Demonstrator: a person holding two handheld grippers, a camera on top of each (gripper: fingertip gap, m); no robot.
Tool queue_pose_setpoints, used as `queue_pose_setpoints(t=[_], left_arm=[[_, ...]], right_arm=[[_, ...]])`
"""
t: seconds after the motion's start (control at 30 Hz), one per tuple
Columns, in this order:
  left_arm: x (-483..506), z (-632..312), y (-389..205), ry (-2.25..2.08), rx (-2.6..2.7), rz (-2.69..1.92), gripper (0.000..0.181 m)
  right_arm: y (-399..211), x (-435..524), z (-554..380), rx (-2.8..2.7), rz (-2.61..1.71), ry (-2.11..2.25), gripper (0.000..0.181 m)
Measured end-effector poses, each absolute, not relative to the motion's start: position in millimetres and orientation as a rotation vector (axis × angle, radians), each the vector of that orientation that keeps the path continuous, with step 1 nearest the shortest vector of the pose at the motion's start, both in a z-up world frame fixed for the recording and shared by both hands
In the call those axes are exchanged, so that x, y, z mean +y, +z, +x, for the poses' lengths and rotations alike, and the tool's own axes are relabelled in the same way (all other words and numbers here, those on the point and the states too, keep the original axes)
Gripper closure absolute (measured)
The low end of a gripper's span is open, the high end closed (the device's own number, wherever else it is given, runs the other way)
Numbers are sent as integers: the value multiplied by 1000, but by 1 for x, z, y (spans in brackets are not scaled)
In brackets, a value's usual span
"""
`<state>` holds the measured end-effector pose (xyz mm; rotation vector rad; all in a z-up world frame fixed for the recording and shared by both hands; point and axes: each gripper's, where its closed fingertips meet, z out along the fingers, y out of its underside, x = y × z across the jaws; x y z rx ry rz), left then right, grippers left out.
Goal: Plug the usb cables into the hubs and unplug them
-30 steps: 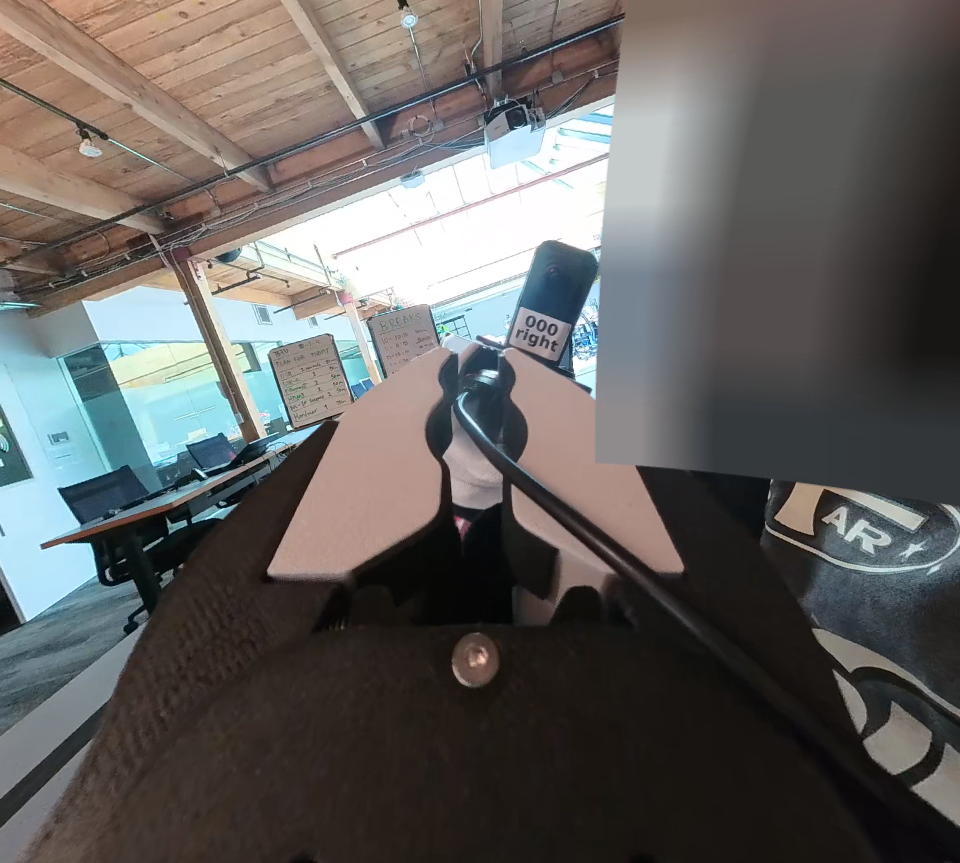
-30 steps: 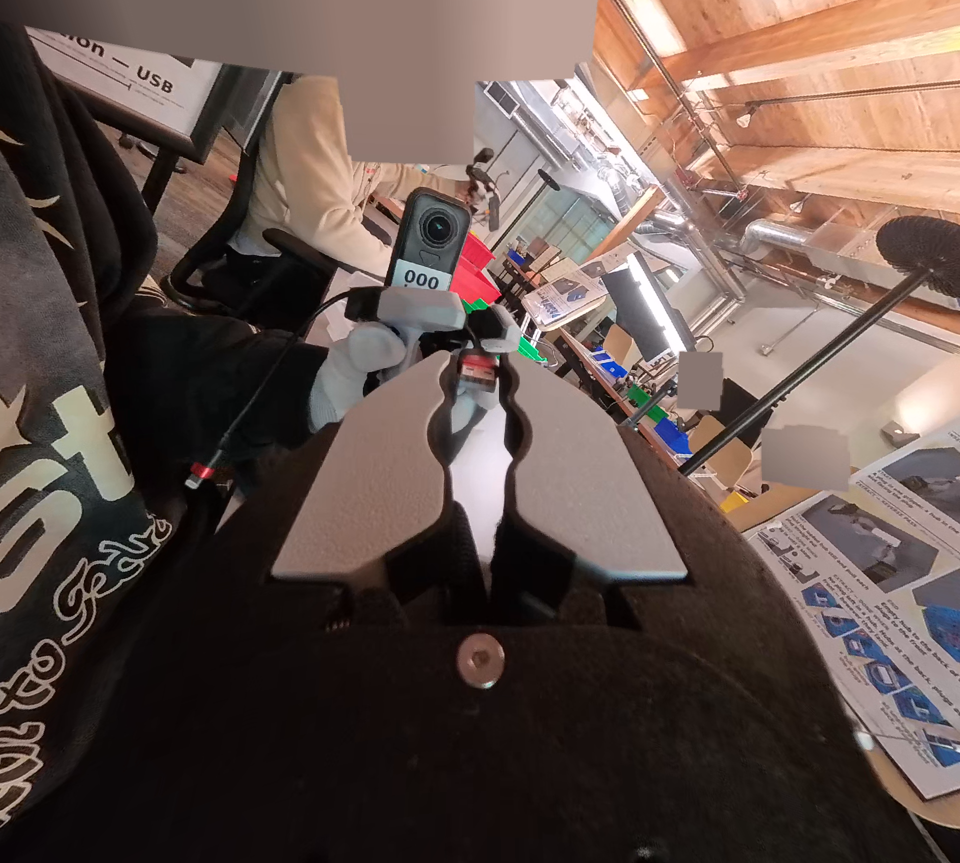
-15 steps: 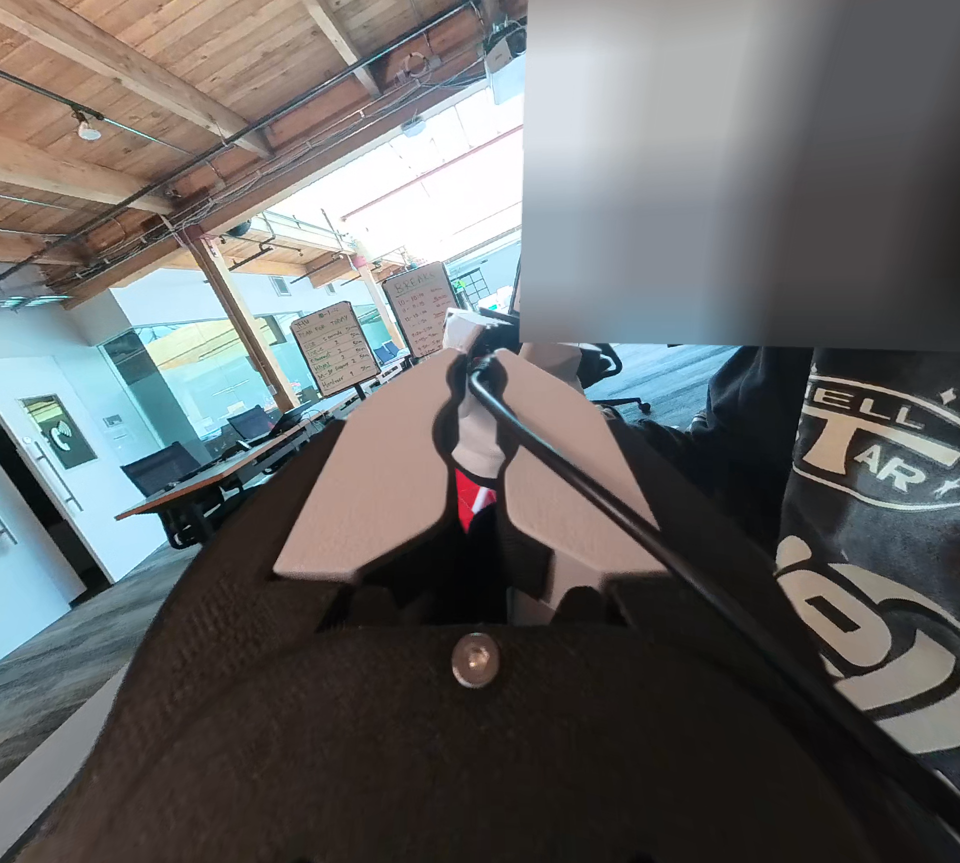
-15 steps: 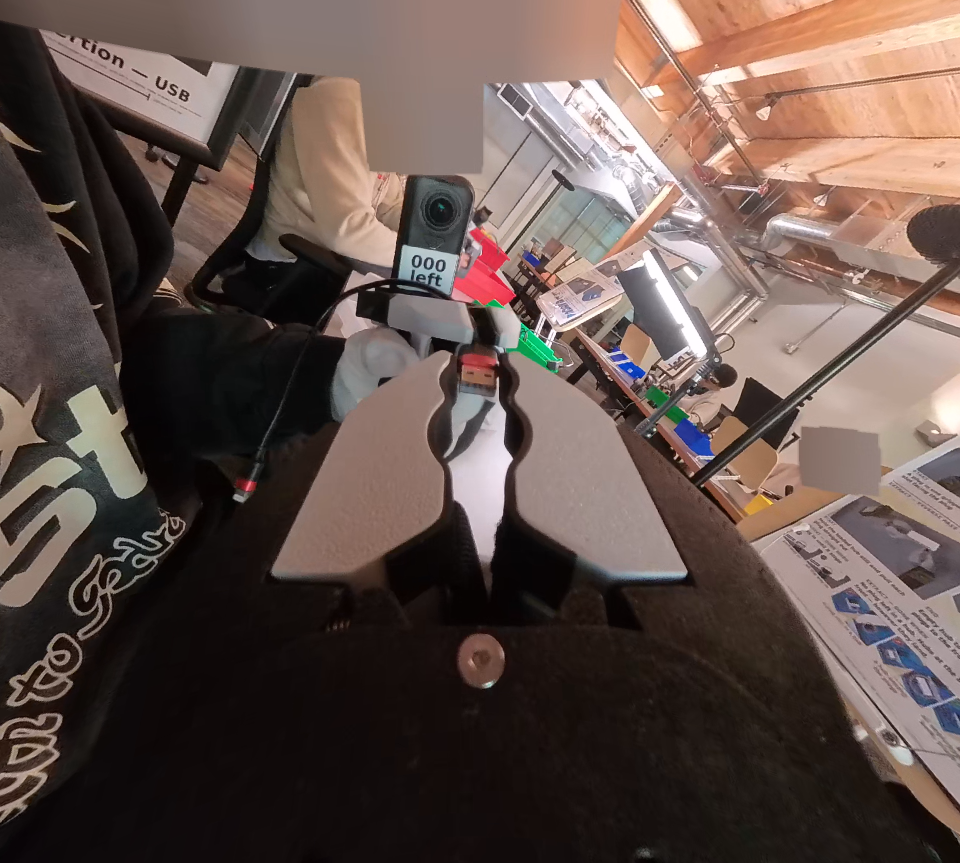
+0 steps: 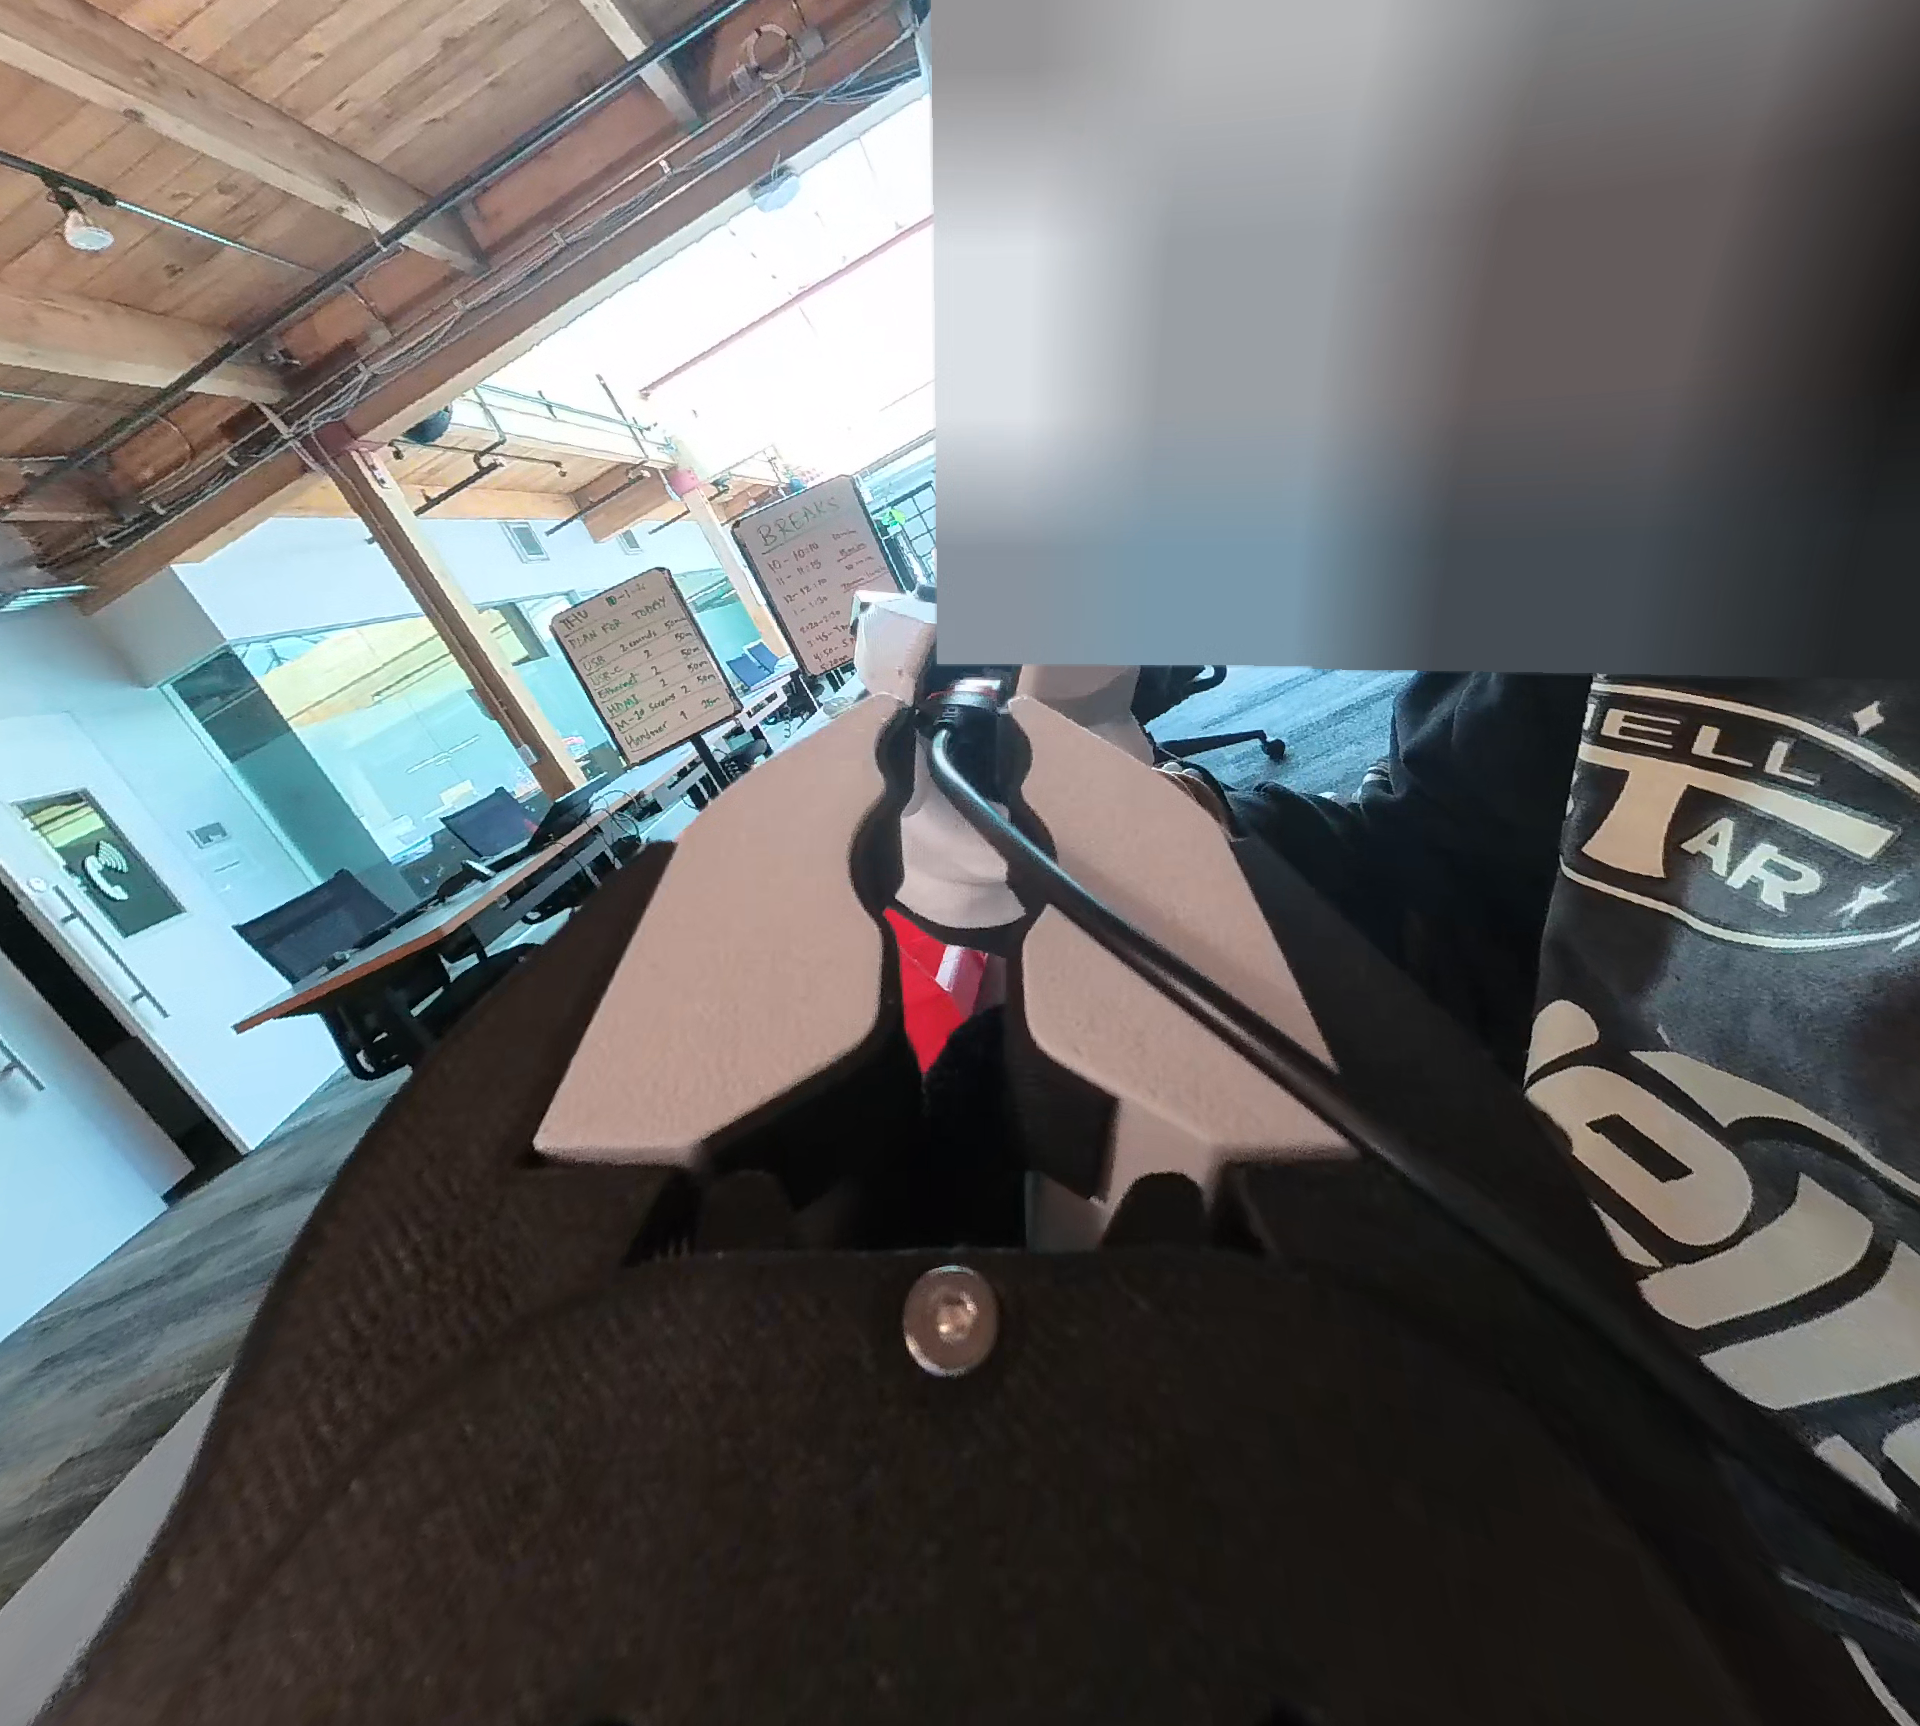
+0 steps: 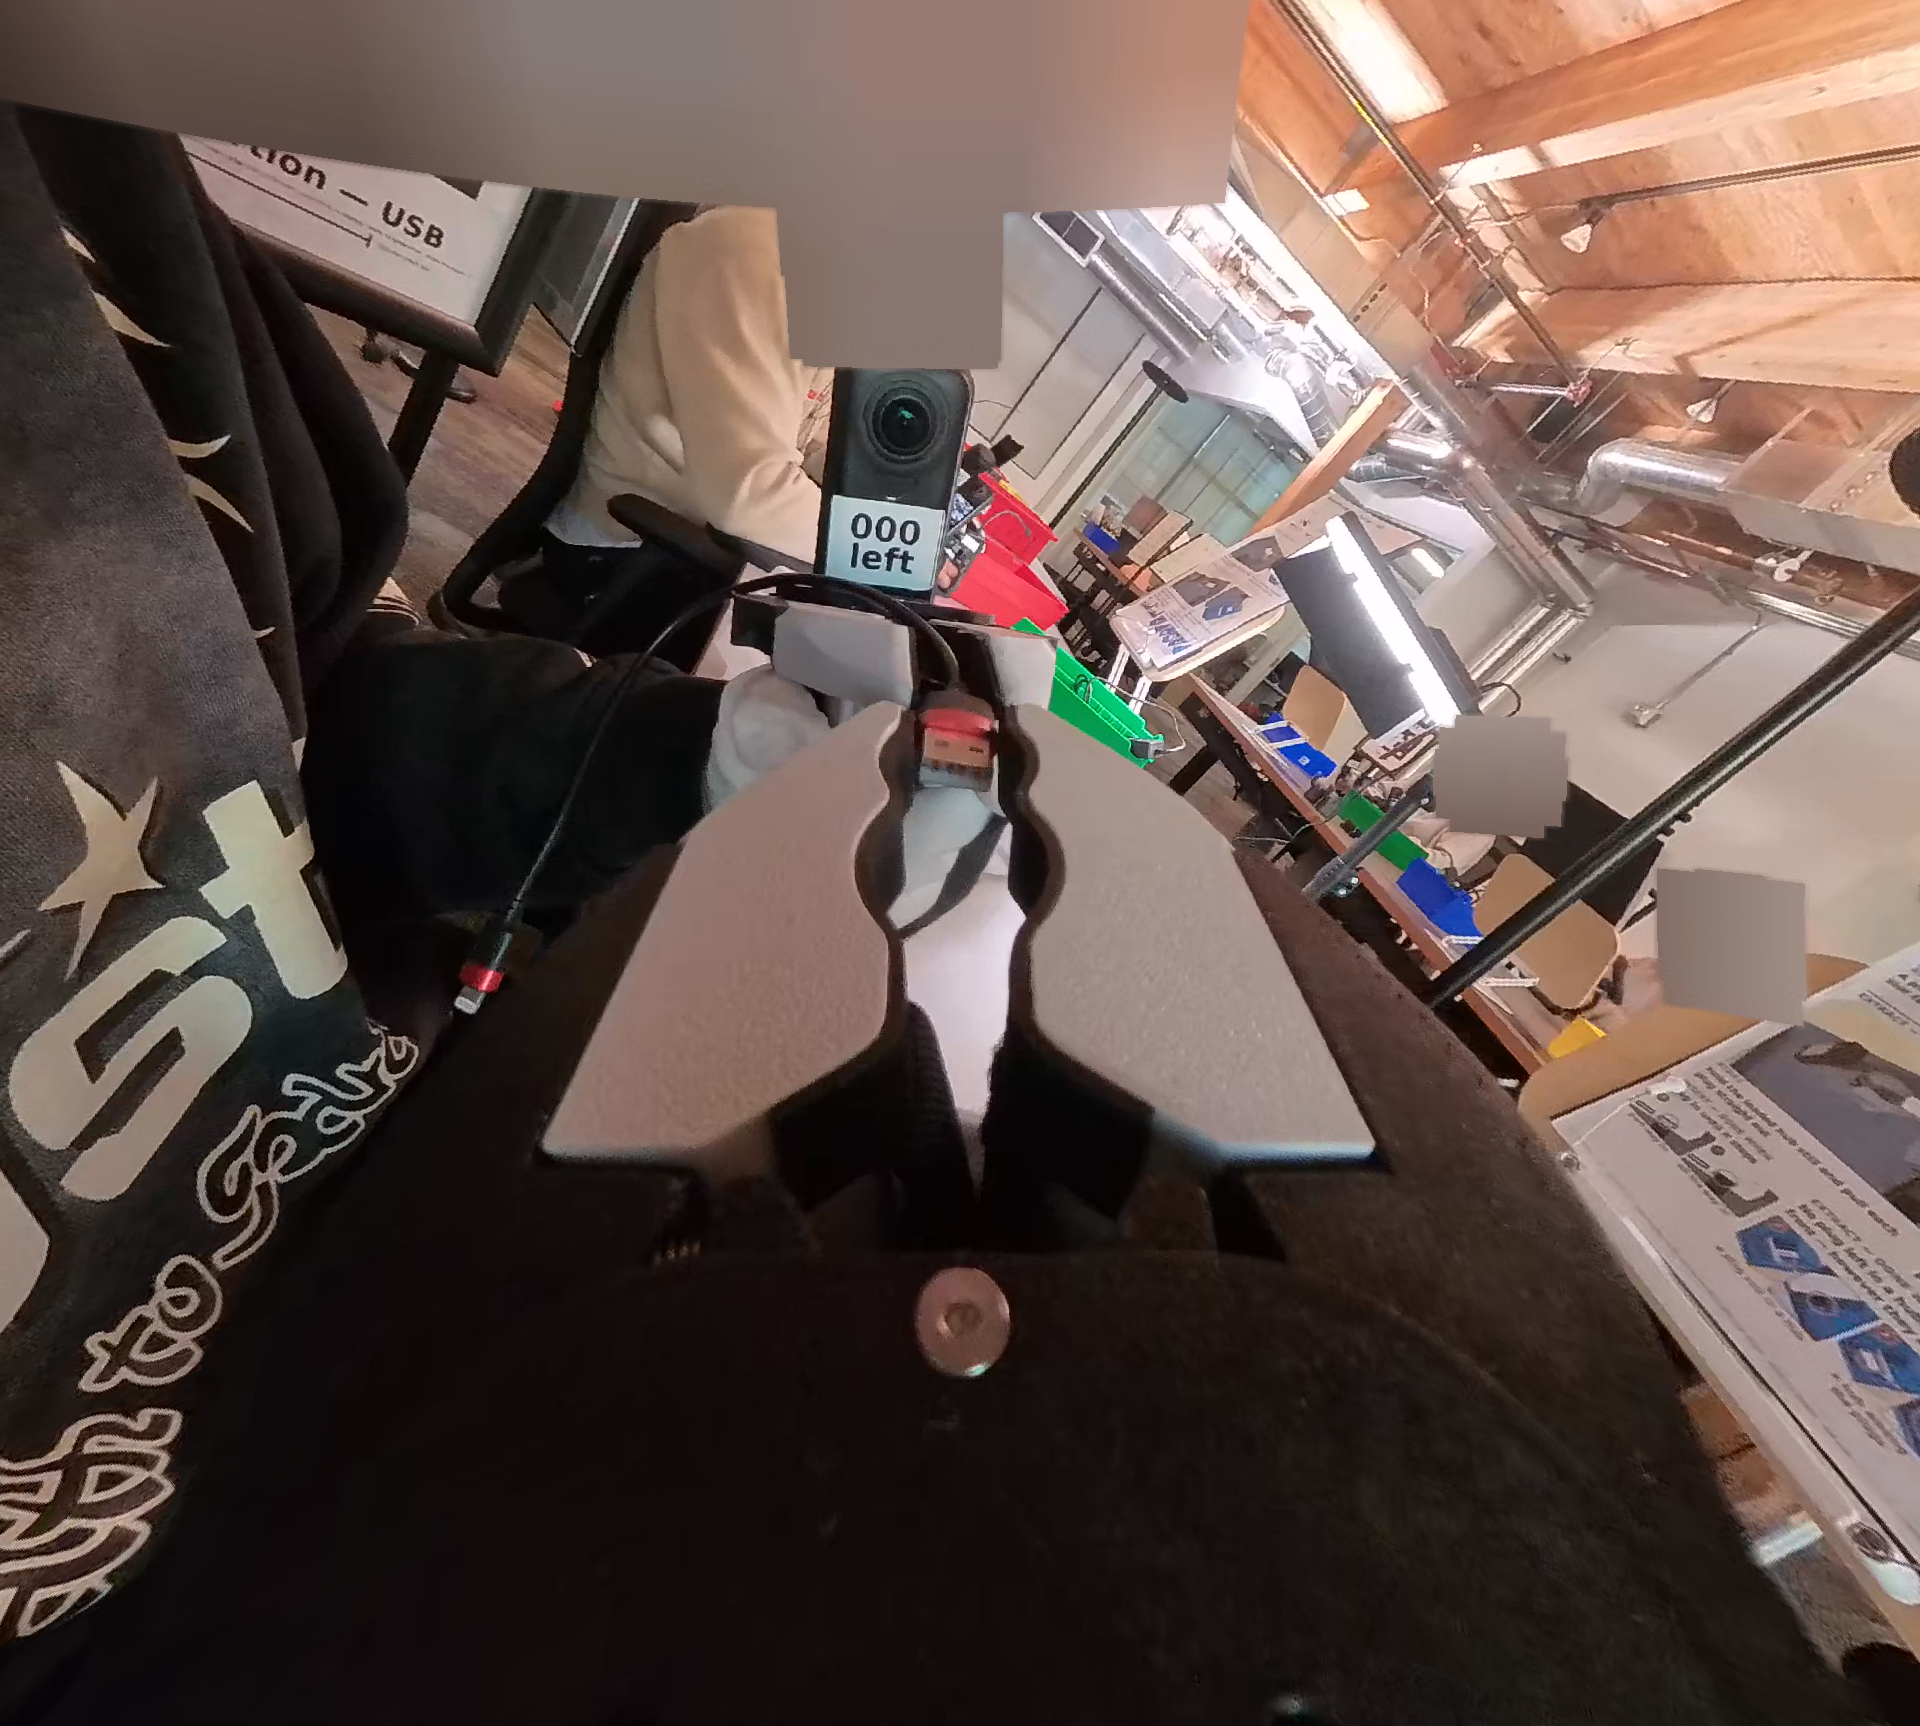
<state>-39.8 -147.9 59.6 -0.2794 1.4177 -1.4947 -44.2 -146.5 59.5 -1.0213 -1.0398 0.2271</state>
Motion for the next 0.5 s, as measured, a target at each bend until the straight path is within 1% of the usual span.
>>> queue_pose_setpoints(t=[0.17, 0.5], left_arm=[[-148, -38, 58, -1484, 1430, -286, 165], [-149, -38, 53, -1459, 1468, -272, 166]], right_arm=[[57, -147, -45, -1050, -1028, 234, 166], [54, -147, -47, -1068, -1052, 236, 166]])
